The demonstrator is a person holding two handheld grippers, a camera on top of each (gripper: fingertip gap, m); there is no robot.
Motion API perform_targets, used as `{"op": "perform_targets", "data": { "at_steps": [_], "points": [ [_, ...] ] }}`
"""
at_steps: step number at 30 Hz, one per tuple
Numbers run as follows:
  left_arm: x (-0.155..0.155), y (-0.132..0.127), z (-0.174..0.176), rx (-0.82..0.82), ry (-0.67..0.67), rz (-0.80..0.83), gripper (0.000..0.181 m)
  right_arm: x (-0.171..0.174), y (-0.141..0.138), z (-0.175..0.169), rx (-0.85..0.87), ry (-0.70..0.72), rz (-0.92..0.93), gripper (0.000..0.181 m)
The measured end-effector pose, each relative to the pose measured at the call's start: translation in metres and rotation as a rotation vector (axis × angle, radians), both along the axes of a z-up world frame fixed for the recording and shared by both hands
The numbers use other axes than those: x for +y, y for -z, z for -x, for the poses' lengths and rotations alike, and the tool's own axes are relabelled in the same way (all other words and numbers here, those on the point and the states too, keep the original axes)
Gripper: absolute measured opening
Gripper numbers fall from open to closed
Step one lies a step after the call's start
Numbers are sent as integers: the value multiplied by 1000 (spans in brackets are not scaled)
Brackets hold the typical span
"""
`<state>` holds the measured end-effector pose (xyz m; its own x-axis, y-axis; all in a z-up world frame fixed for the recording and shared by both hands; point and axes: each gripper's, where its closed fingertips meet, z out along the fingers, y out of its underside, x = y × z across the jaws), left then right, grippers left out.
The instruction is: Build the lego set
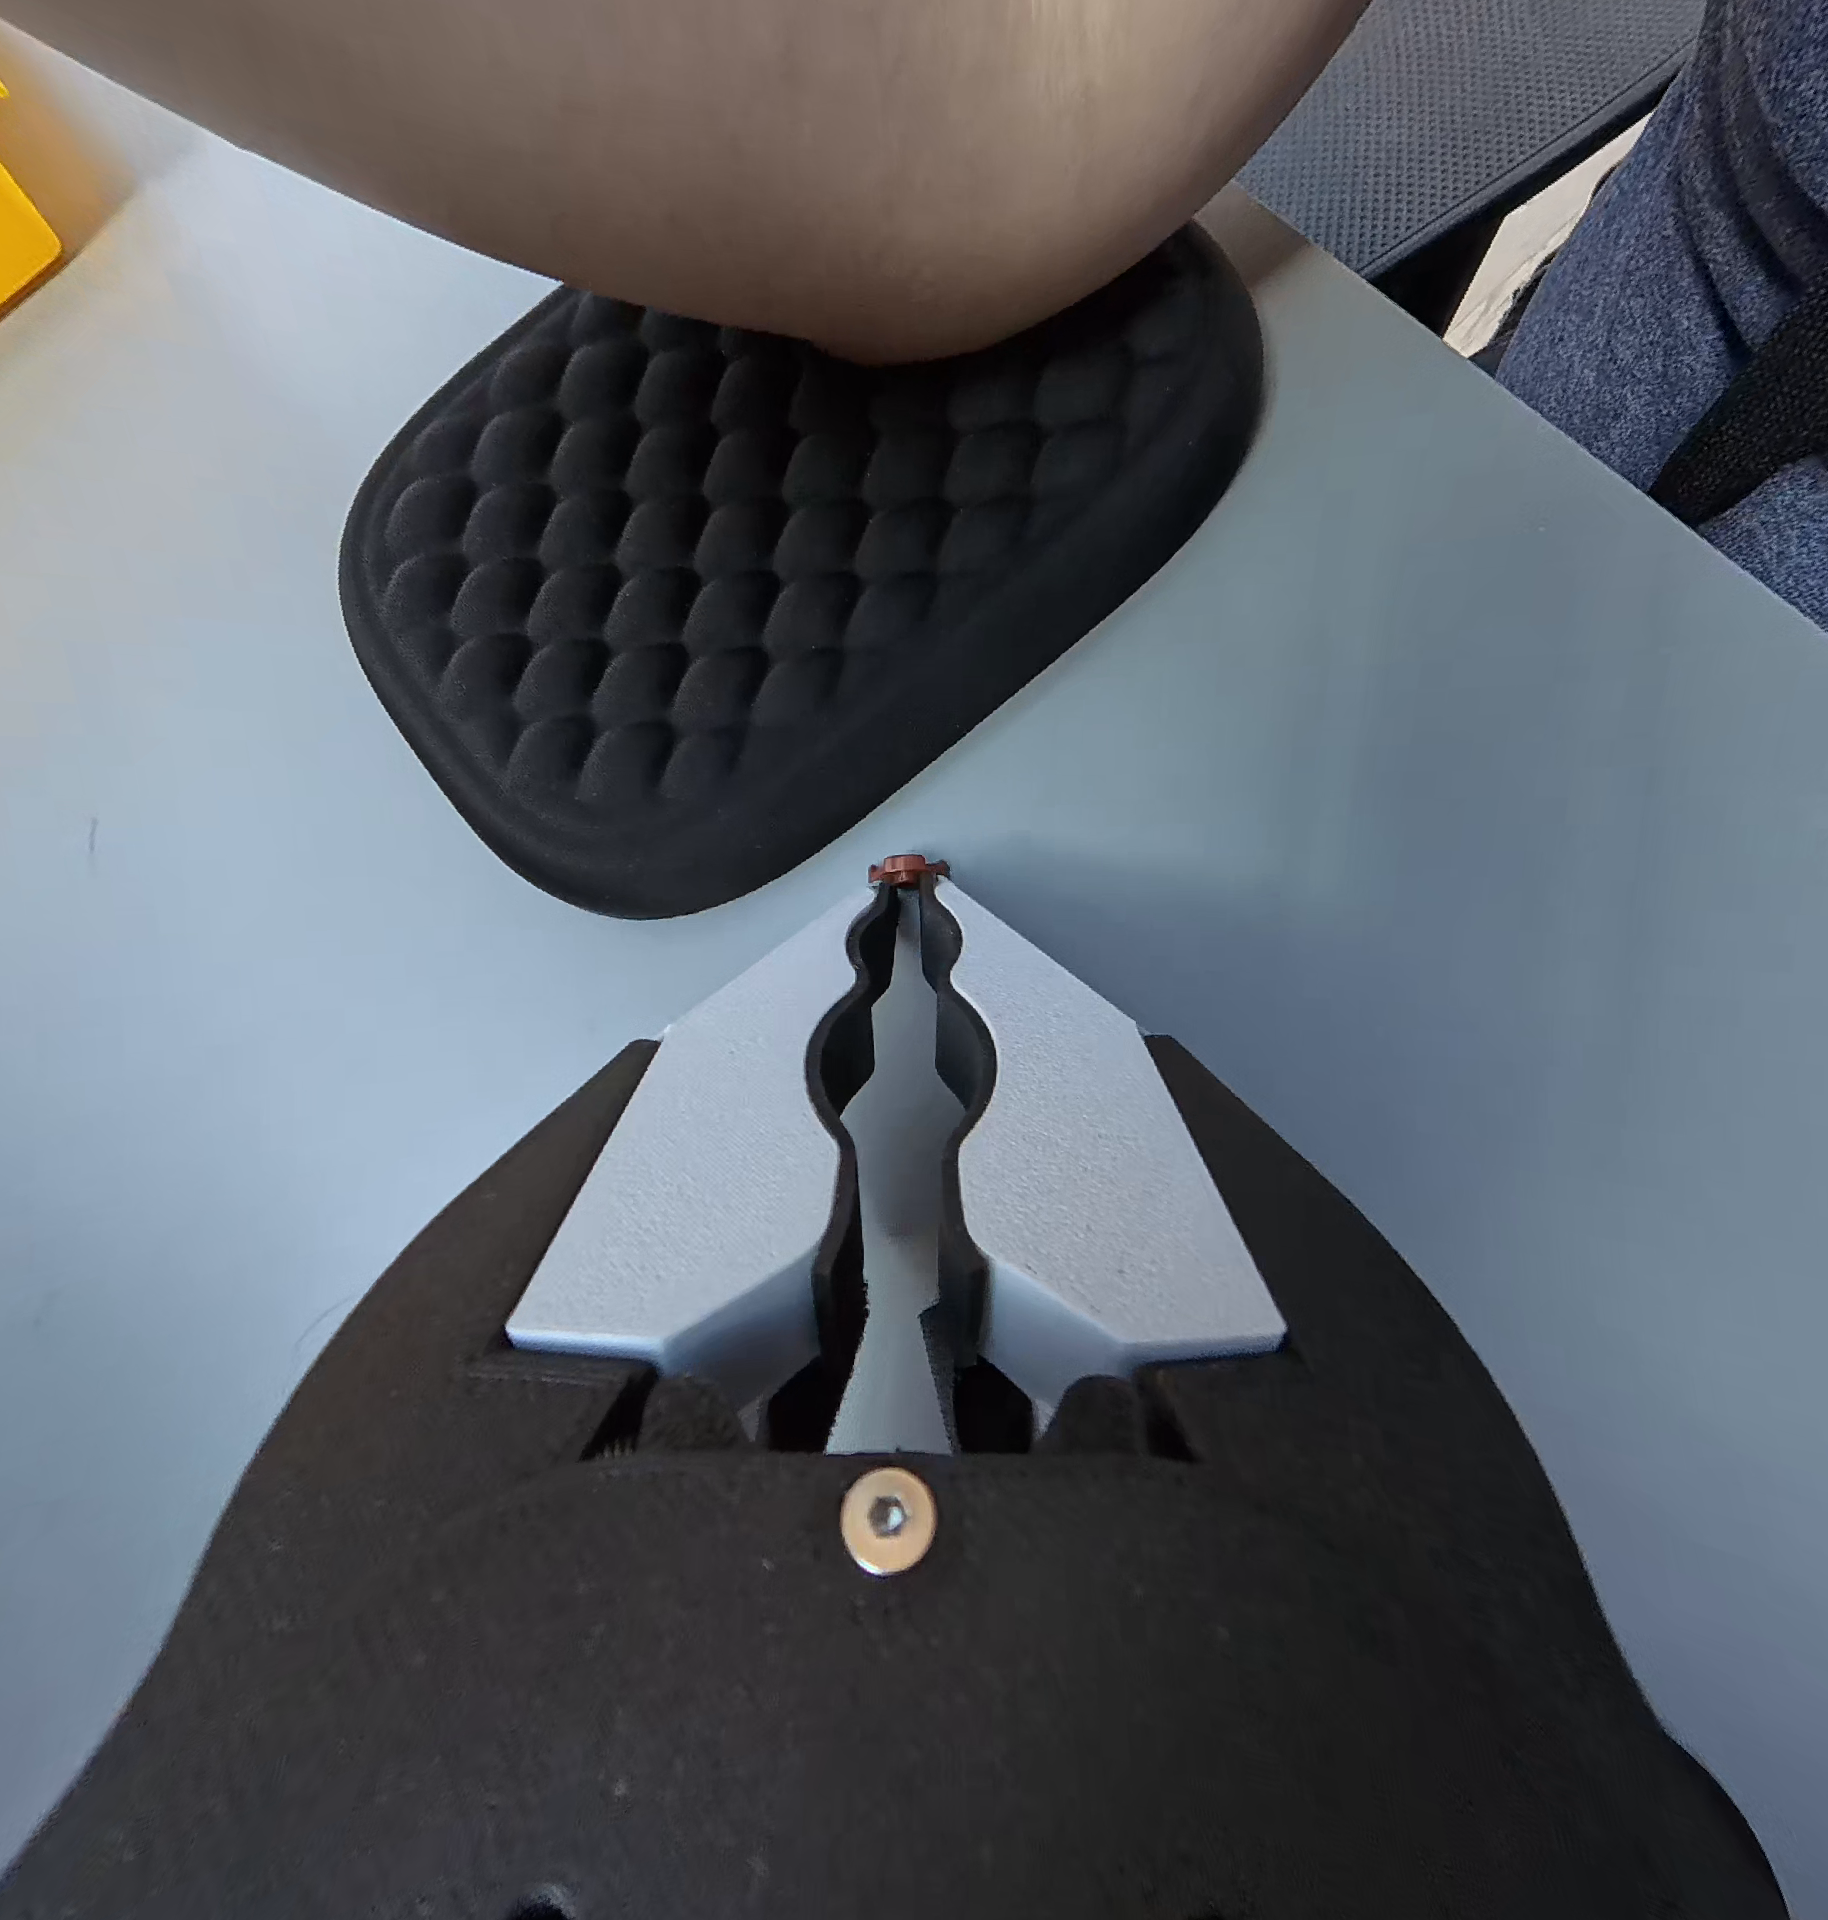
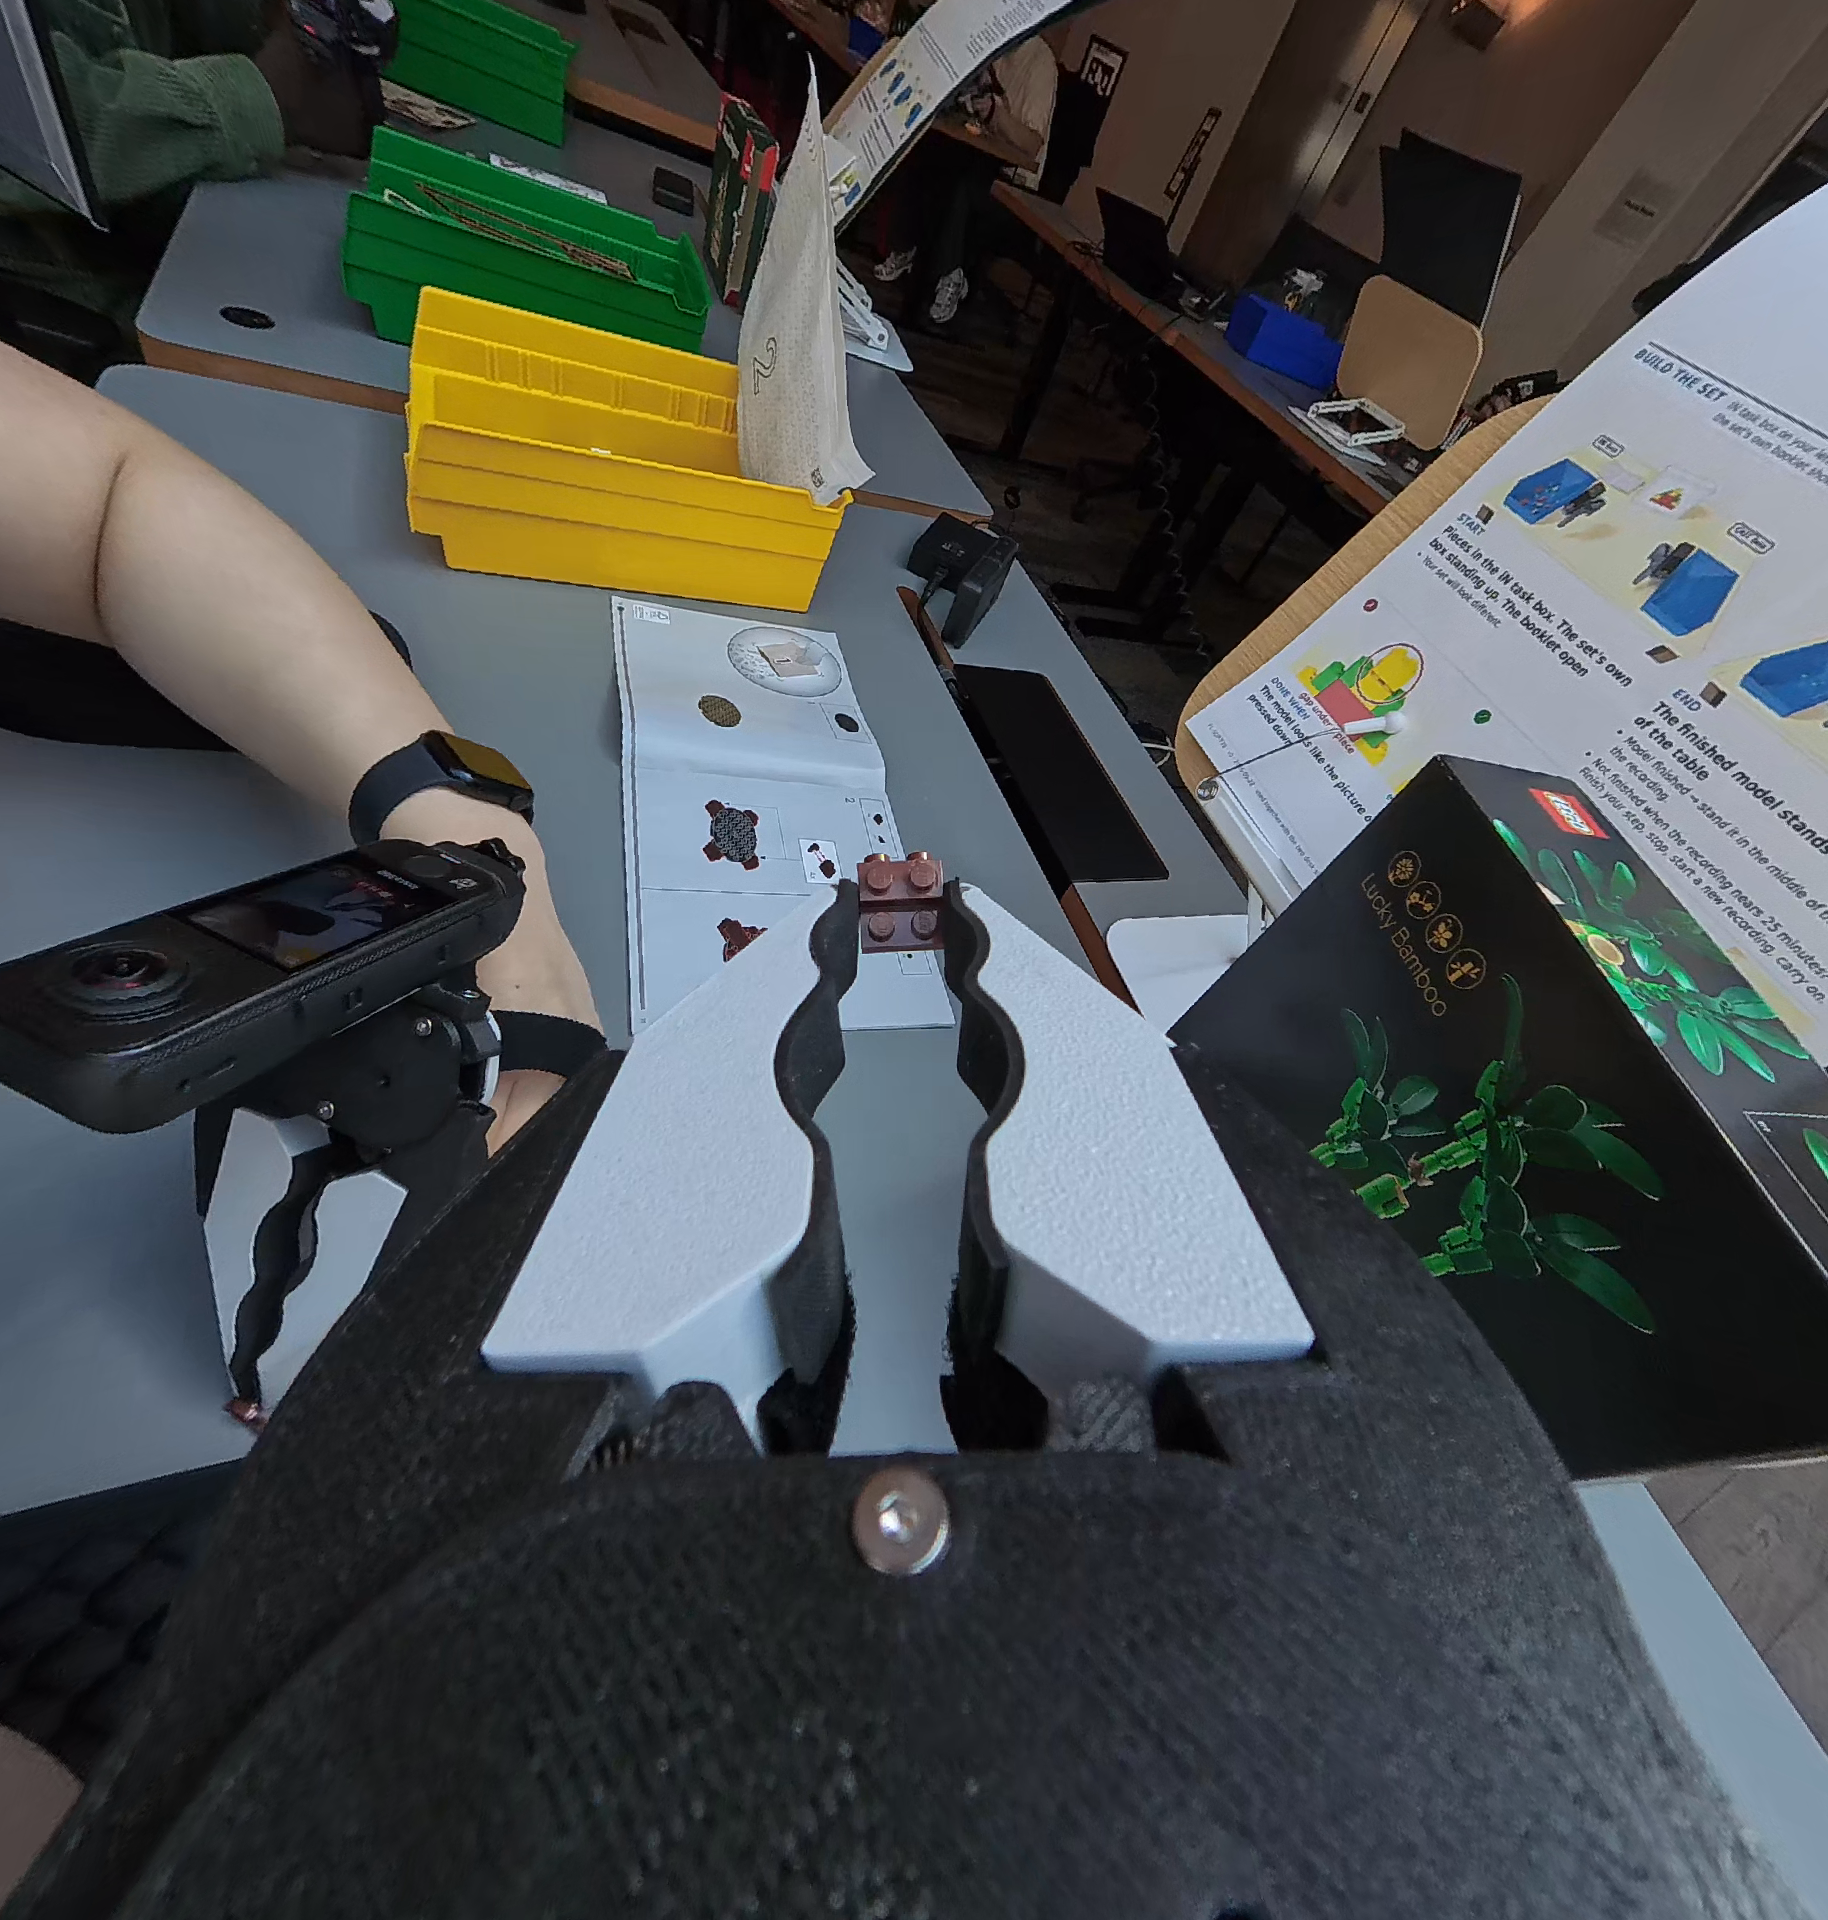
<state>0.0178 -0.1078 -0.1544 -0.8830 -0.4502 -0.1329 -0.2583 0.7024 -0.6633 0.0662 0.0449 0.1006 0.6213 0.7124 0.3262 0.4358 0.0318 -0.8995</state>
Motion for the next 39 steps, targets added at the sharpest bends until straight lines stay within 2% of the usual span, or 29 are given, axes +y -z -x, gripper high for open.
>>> {"op": "perform_targets", "data": {
  "at_steps": [1,8,12,15,18,21,27,31,36,39],
  "points": [
    [0,0,0,-4,-2,5,0,0,0,0,0,0,1,15],
    [-2,-1,1,-10,1,11,0,1,4,-1,-6,2,16,16],
    [4,-5,0,-14,-58,18,0,2,5,-1,-11,4,22,15],
    [1,-10,-1,3,-115,75,18,2,5,-1,-10,2,21,15],
    [-3,-9,-2,-42,-96,76,23,2,6,0,-14,1,25,15],
    [-5,-7,-2,-72,-38,61,21,2,8,1,-22,0,32,15],
    [-8,-13,-8,-53,9,133,21,3,11,2,-32,-2,40,16],
    [-8,-3,-6,-20,44,99,18,4,12,1,-31,0,45,16],
    [-8,-2,-7,-29,43,100,8,4,12,2,-34,-4,48,16],
    [4,-3,-5,-36,-14,69,8,4,14,4,-38,-8,53,16]
  ]
}}
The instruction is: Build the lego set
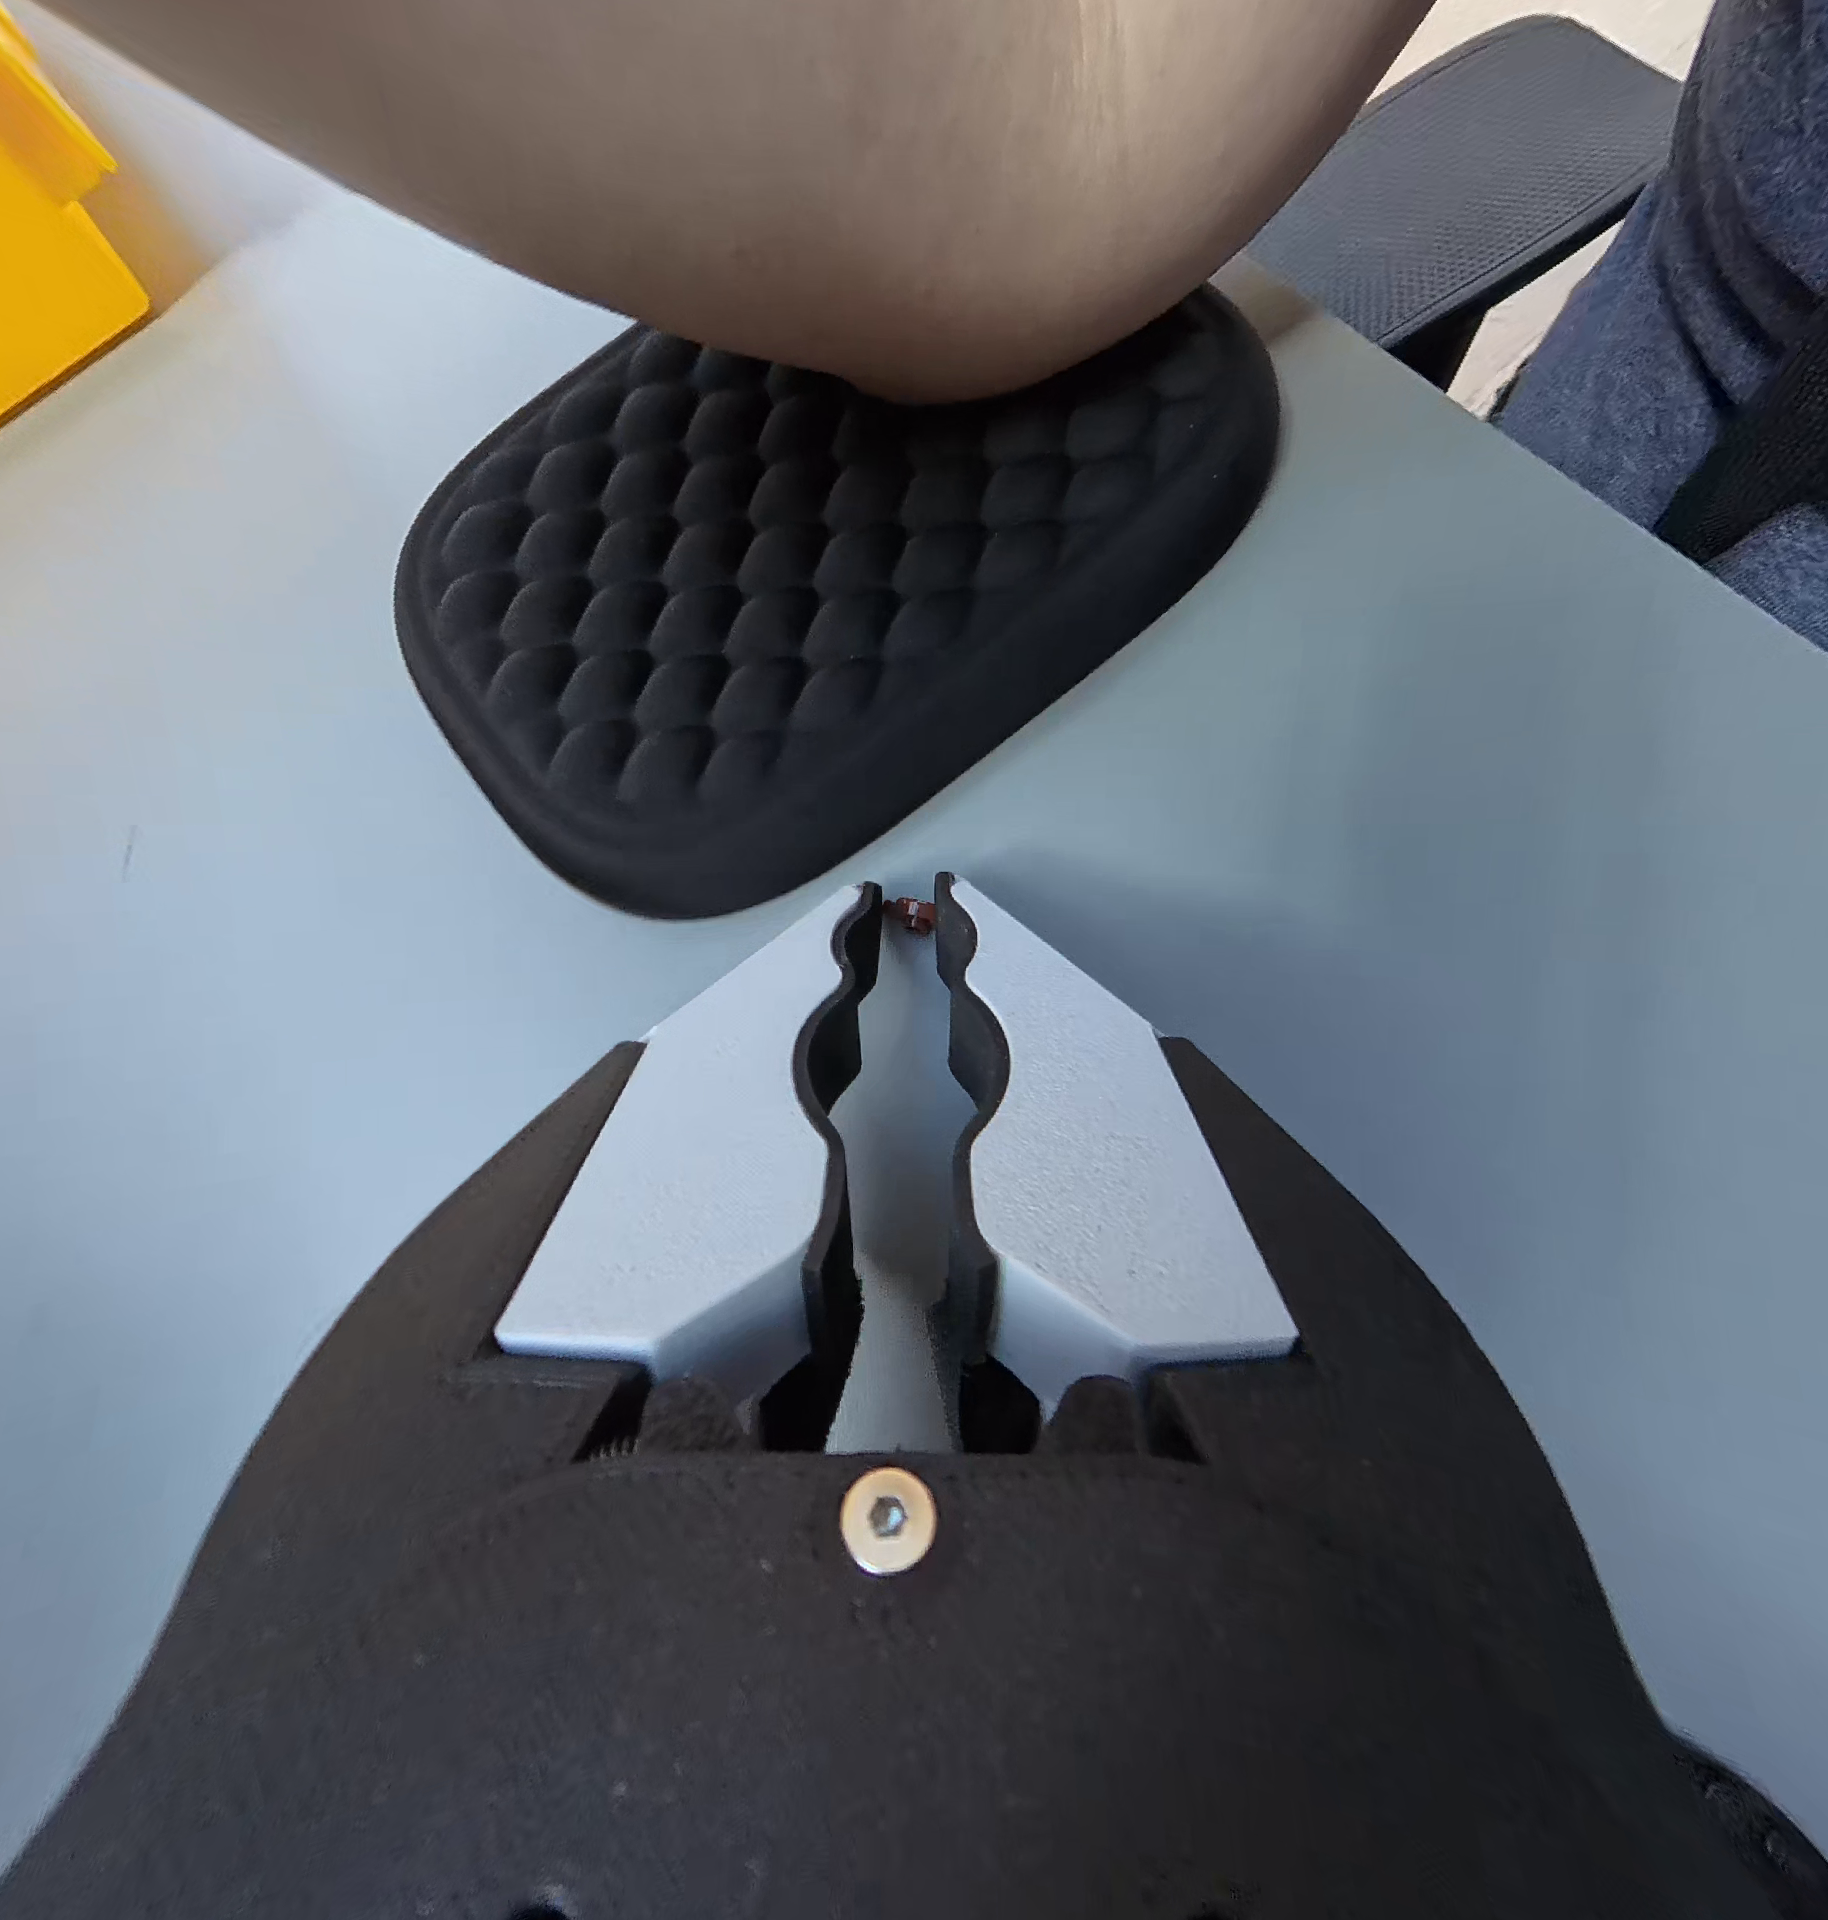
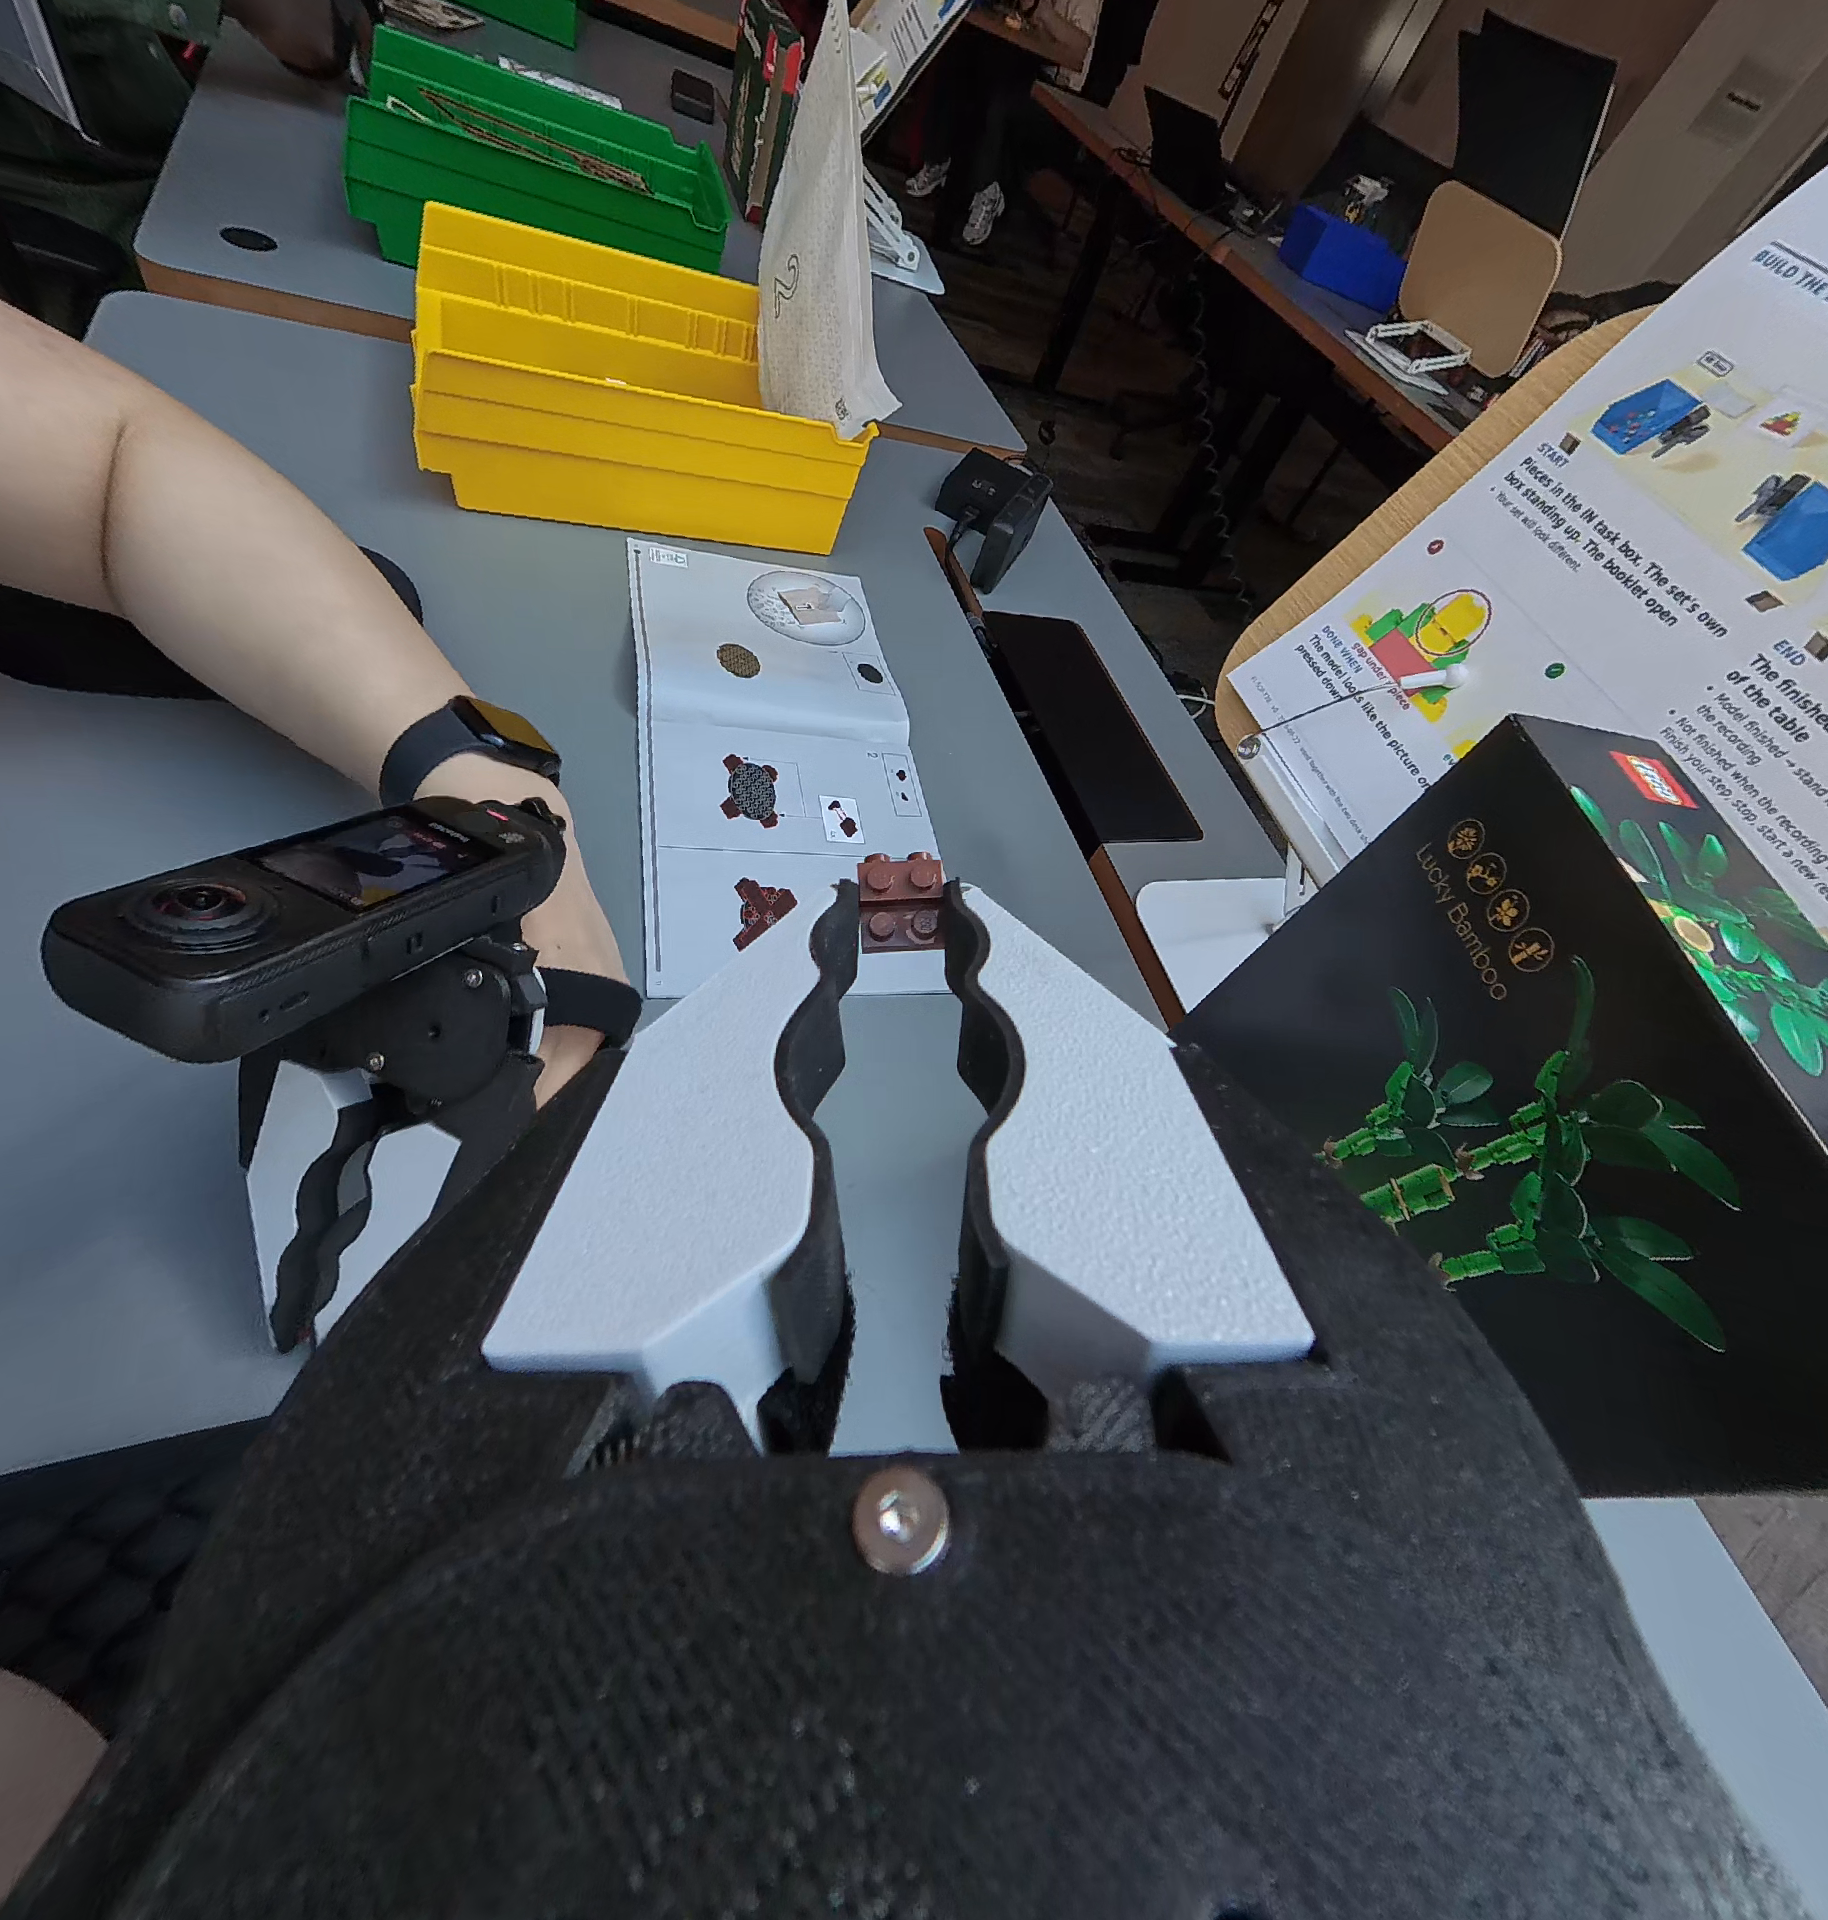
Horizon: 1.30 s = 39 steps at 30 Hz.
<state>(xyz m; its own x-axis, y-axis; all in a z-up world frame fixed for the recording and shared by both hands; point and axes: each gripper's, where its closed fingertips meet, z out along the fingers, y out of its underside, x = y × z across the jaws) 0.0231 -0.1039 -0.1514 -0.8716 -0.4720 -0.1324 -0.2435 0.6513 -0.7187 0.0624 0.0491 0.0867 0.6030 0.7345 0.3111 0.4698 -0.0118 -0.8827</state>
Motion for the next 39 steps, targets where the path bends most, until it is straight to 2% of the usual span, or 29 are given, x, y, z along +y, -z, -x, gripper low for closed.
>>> {"op": "perform_targets", "data": {
  "at_steps": [6,8,11,15,20,23,27,32,35,39],
  "points": [
    [52,-11,28,-16,-210,-56,8,1,2,2,-8,-4,7,16],
    [75,-8,40,-21,-274,-173,8,2,2,2,-11,-3,10,16],
    [109,3,57,8,-315,-468,8,4,5,3,-19,1,20,16],
    [116,4,64,45,-331,-612,7,7,9,6,-38,2,33,16],
    [118,4,64,68,-281,-788,7,8,14,9,-57,1,49,16],
    [117,5,65,109,-269,-831,8,9,16,10,-65,-1,57,16],
    [116,5,65,153,-241,-831,10,8,17,11,-75,-4,60,16],
    [103,-2,67,222,-247,-717,27,8,17,9,-76,0,58,16],
    [94,-16,64,207,-301,-564,27,7,16,6,-73,7,56,15],
    [98,-31,58,204,-500,-275,21,6,14,4,-60,9,47,16]
  ]
}}
